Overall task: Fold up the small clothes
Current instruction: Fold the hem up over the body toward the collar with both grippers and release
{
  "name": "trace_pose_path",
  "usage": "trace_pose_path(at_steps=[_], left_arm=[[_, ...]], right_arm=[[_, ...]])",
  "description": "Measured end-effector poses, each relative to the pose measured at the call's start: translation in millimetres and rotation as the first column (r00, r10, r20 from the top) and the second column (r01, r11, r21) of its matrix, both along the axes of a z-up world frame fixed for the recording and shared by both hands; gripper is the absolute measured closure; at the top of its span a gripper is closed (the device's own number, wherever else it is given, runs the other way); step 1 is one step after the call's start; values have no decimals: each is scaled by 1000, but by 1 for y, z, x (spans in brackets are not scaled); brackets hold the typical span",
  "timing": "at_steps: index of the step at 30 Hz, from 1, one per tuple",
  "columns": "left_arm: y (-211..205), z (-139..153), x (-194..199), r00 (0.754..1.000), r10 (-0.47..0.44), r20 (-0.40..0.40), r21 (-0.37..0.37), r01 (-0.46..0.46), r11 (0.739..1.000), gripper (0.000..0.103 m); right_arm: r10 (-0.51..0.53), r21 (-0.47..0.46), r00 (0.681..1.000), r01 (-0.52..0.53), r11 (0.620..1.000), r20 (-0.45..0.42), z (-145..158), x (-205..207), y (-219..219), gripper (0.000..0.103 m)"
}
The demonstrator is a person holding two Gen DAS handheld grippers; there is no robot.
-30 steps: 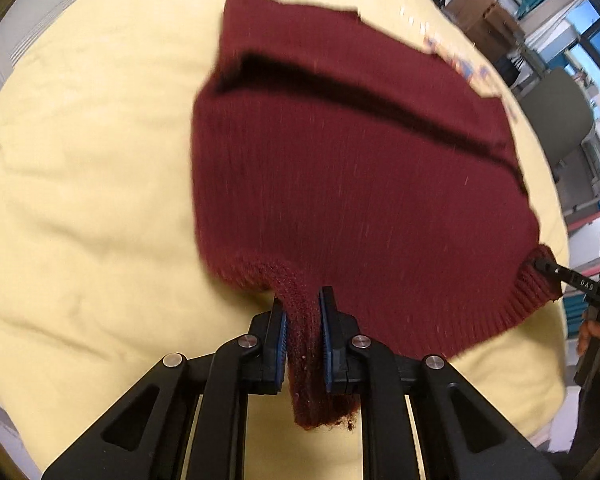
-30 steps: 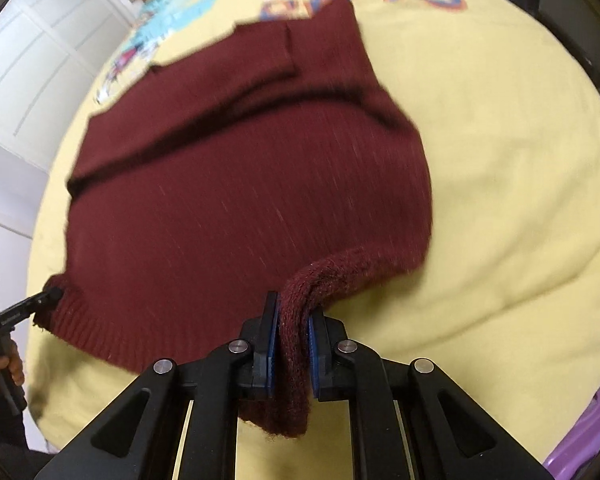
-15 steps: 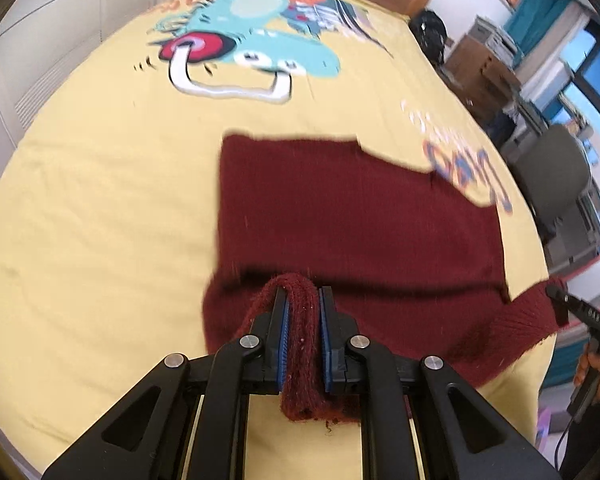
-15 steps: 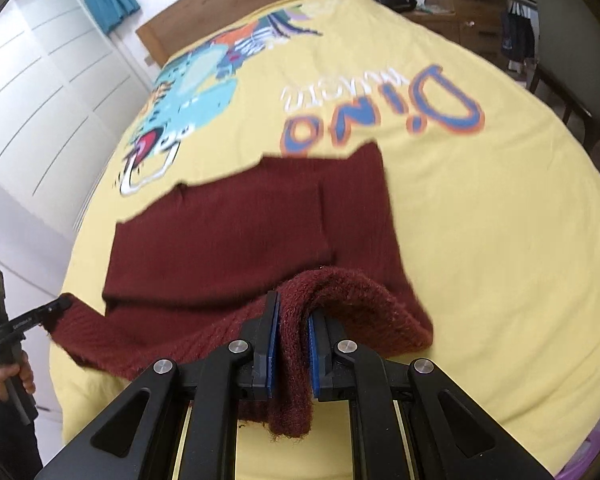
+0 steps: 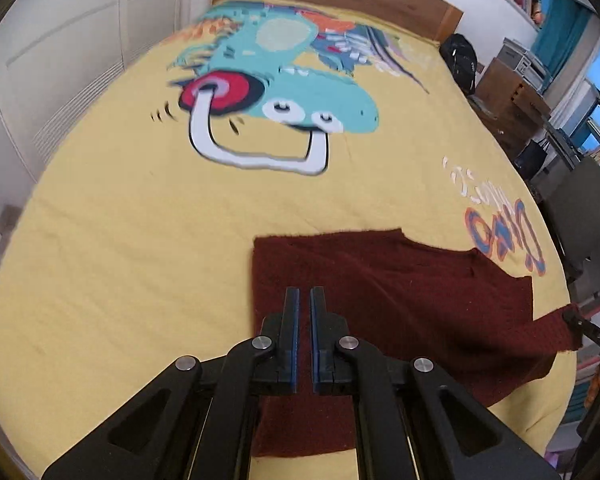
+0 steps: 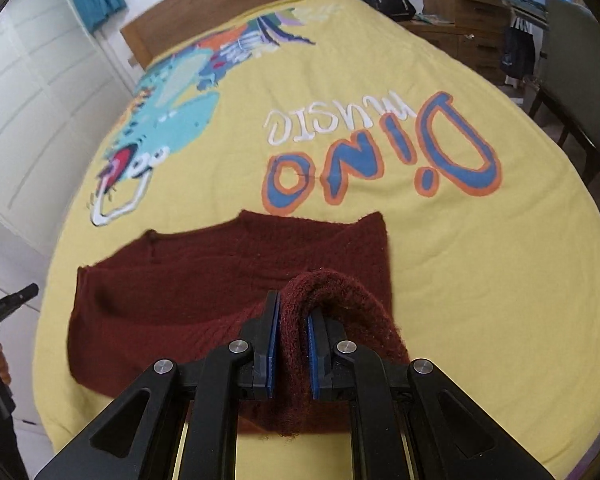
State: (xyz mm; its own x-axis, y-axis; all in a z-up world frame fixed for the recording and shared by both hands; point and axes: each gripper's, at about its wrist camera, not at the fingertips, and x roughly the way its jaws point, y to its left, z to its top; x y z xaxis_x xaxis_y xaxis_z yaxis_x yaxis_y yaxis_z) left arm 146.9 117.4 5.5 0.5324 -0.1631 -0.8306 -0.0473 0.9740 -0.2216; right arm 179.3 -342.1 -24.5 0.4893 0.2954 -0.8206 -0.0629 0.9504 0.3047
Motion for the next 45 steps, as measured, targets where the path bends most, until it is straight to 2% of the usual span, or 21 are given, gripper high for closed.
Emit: trace_pose_path(at_steps=[7,12,14,15,16,18,23,27,29,31,36,41,45], left_arm=[[-14,-50,11,993,-49,-110,25,52,998,100],[-19,-69,20,988,-46,-144,104,62,993,98],[-18,-75,26,986,-44,-161,125,64,990,94],[-18,-79,29,984,-47,-170,135,71,988,85],[-18,-83,32,983,-47,-175,149,74,986,67],[-18,-89,35,983,-47,-178,170,78,982,44],[-17,-105,43,973,-61,-224,158,98,983,40],[-21,-109,43,970,-99,-220,154,135,979,43],[-21,-109,41,971,-110,-213,136,141,981,58],[-22,-109,39,971,-119,-208,130,148,980,81],[-31,-103,36,973,-149,-179,185,182,966,88],[-22,-83,33,985,-129,-112,143,145,979,88],[-21,-81,39,988,-115,-107,132,128,983,88]], right_arm=[[6,-3,998,-6,1000,-58,-31,14,9,91],[-2,0,997,2,1000,-72,-38,20,5,91],[2,-3,997,-2,1000,-77,-38,23,6,91],[4,-4,997,-4,1000,-79,-39,23,6,91],[7,-5,997,-7,1000,-83,-41,24,6,91],[8,-6,996,-9,1000,-92,-44,25,7,91],[1,-1,993,-1,1000,-118,-56,26,4,90],[5,0,991,-5,1000,-131,-62,26,5,89],[9,0,991,-9,1000,-133,-63,26,6,88],[9,2,991,-9,1000,-136,-65,27,7,88],[9,-1,993,-9,1000,-120,-63,27,9,90],[-6,-4,998,5,1000,-65,-43,33,4,92],[-3,2,999,3,1000,-42,-30,53,7,92]])
